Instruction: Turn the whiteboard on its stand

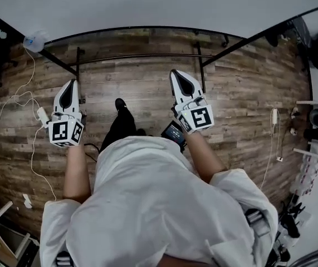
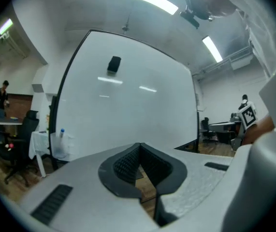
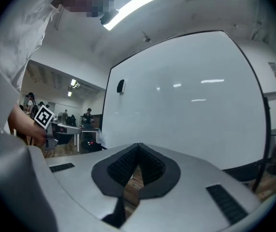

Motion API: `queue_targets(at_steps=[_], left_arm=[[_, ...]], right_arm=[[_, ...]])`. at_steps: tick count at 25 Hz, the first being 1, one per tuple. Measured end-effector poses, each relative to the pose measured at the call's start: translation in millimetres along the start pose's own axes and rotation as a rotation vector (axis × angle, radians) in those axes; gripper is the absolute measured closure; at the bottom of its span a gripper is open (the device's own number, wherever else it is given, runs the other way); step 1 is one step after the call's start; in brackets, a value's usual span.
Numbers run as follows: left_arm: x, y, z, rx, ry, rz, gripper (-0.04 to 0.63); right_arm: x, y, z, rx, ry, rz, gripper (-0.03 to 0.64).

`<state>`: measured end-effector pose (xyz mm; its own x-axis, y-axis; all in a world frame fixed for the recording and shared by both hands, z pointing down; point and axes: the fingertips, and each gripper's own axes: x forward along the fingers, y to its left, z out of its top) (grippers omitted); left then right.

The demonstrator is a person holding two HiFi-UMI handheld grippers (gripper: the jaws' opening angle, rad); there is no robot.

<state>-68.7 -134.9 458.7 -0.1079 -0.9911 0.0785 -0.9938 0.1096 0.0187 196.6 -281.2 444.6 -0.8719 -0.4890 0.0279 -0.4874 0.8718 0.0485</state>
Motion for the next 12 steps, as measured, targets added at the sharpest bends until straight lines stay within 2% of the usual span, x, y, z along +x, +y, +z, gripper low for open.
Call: queue_targets(at_steps=[3,9,12], left_arm=[[-20,-43,12,0.033,-0.017,-0.084,0.589],[-57,-55,30,0.042,-0.050,-0.099,0.589],[-75,-52,25,0.049,-0.037,-0.116,0.589]], right_arm=[[-55,-3,-3,0.003,0.015,-0.053,0.620],[-107,23,7,0.014,-0.020,-0.116,0.620],[-121,44,12,0.011,-0.026,-0.146,0.620]])
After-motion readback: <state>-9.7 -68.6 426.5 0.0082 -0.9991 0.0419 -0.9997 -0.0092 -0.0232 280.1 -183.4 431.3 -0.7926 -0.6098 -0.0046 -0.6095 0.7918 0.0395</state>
